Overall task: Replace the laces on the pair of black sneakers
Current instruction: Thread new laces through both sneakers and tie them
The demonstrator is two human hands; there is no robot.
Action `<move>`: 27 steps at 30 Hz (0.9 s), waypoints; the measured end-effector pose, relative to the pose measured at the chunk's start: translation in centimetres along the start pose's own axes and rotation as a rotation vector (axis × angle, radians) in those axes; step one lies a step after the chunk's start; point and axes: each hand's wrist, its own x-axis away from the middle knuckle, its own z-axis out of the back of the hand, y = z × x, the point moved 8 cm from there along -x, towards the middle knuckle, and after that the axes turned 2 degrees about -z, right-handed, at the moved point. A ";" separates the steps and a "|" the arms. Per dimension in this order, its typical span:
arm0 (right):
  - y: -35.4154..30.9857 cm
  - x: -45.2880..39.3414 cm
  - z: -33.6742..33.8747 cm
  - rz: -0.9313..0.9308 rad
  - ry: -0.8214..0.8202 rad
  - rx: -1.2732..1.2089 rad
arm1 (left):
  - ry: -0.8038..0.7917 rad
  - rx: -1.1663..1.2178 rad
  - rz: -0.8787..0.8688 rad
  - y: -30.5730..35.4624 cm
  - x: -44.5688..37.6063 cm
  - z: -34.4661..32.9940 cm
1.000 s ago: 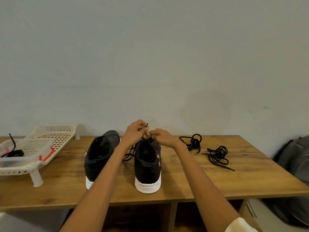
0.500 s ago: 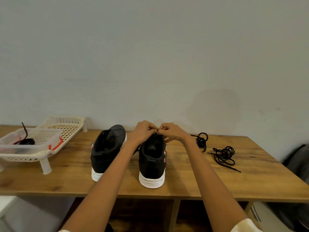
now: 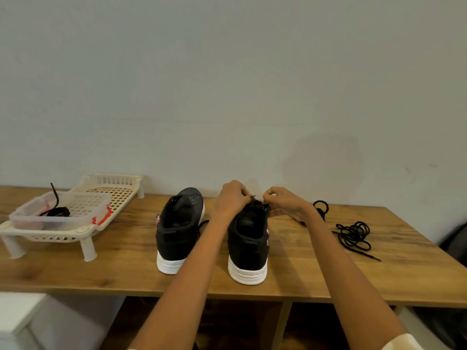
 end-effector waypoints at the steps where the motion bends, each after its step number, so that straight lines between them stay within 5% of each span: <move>1: 0.0 0.1 0.0 0.002 0.008 -0.005 | 0.003 -0.019 -0.007 0.1 0.0 -0.1; 11: 0.0 0.3 -0.2 0.019 0.024 -0.014 | -0.156 -0.123 -0.031 0.8 0.1 -2.1; 27: 2.2 0.1 -0.5 0.013 0.000 -0.090 | -0.029 0.003 0.038 -0.4 0.1 -2.3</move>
